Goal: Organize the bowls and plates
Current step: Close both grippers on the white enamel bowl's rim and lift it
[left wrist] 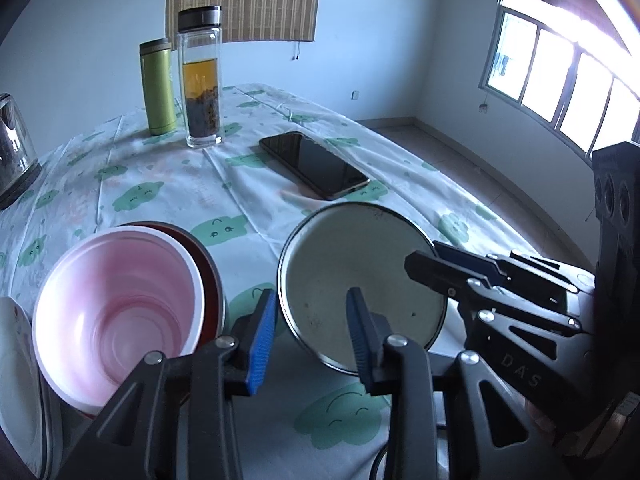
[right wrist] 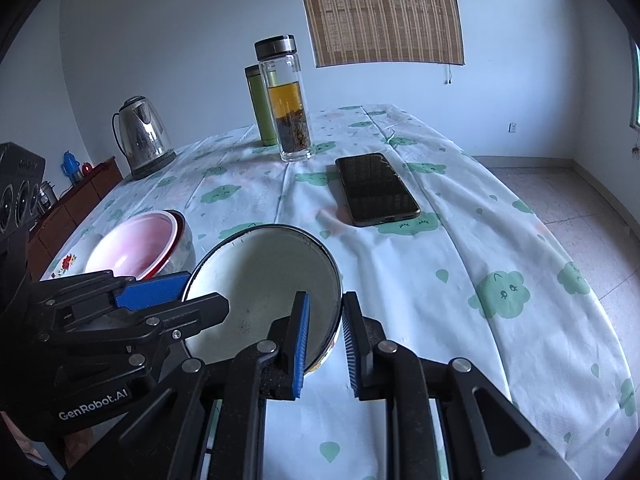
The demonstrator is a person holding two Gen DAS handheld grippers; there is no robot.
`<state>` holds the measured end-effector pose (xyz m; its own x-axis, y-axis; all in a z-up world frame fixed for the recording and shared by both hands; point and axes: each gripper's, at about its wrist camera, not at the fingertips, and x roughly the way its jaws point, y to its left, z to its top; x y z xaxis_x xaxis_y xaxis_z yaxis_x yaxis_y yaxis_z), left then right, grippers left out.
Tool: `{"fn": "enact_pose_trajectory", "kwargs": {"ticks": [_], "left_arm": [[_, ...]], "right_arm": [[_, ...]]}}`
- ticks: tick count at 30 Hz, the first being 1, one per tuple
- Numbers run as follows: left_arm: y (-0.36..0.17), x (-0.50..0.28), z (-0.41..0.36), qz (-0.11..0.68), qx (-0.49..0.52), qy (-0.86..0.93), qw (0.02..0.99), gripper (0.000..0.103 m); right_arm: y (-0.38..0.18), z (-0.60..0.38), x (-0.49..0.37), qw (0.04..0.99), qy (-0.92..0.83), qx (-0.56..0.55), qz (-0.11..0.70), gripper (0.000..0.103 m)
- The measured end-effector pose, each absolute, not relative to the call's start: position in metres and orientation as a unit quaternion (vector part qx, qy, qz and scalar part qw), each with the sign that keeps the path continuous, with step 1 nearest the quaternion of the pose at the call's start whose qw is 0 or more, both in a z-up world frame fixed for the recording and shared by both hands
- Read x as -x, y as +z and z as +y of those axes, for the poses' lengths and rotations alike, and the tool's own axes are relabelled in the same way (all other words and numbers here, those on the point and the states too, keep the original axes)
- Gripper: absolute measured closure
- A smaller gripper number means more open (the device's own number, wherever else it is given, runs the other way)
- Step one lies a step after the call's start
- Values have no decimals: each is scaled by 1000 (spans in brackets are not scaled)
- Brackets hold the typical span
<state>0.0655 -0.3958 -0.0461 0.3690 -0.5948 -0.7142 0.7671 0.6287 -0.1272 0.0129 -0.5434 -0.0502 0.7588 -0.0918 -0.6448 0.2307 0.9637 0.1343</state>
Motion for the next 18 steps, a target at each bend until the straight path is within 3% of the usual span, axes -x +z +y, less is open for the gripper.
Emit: {"fn": "enact_pose_trajectory", "kwargs": {"ticks": [18], "left_arm": [[-19, -80, -360, 375, -57, -417, 826, 70]], "right_arm": [[-14, -521, -17, 942, -58, -102, 316, 84]]}}
